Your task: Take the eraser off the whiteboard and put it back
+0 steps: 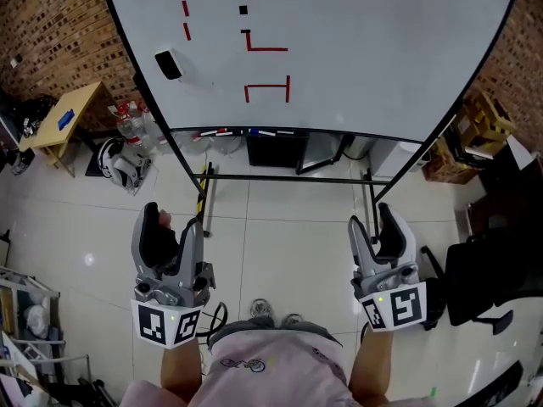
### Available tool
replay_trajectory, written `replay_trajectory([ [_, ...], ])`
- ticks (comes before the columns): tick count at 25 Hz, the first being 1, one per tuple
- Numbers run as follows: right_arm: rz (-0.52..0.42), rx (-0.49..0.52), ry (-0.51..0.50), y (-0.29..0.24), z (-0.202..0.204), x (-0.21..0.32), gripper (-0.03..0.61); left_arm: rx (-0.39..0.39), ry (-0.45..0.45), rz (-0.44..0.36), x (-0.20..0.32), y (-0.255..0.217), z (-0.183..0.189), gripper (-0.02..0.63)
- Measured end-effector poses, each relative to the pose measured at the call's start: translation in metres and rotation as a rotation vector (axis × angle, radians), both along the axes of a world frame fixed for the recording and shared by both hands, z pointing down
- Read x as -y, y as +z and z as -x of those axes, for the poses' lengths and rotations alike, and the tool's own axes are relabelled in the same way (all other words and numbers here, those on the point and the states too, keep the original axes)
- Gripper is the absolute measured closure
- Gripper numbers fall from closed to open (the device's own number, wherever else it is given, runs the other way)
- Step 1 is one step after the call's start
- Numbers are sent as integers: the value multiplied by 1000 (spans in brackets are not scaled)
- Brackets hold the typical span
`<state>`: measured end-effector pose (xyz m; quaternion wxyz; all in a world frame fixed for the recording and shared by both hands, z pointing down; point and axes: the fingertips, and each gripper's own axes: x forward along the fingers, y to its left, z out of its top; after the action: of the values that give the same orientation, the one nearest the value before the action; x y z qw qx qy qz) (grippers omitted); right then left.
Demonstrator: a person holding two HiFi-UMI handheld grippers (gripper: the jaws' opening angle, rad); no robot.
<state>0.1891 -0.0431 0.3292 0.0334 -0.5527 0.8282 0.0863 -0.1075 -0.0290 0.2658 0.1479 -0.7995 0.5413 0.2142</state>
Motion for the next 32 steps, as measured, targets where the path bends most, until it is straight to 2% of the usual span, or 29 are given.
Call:
replay_trajectory([
  [6,-3,12,-24,-1,-41,-39,362,18,-36,55,-43,14,-45,316],
  [10,-27,41,3,0,-73,-63,362,25,-39,88,-66,26,-69,316],
  [13,-42,23,10,-3,-79,-72,362,20,-33,100,-71,25,-66,316],
  [17,-66,3,-1,-8,-81,-71,362,2,-60,72,-75,12,-56,316],
  [22,-35,10,-29,-3,-82,-68,362,-2,-67,33,-79,-1,-62,316],
  [26,-37,51,-47,-4,-78,-75,364,-4,-70,47,-87,0,-66,316],
  [32,-39,60,-54,0,-76,-80,365,-3,-77,38,-96,-3,-63,316],
])
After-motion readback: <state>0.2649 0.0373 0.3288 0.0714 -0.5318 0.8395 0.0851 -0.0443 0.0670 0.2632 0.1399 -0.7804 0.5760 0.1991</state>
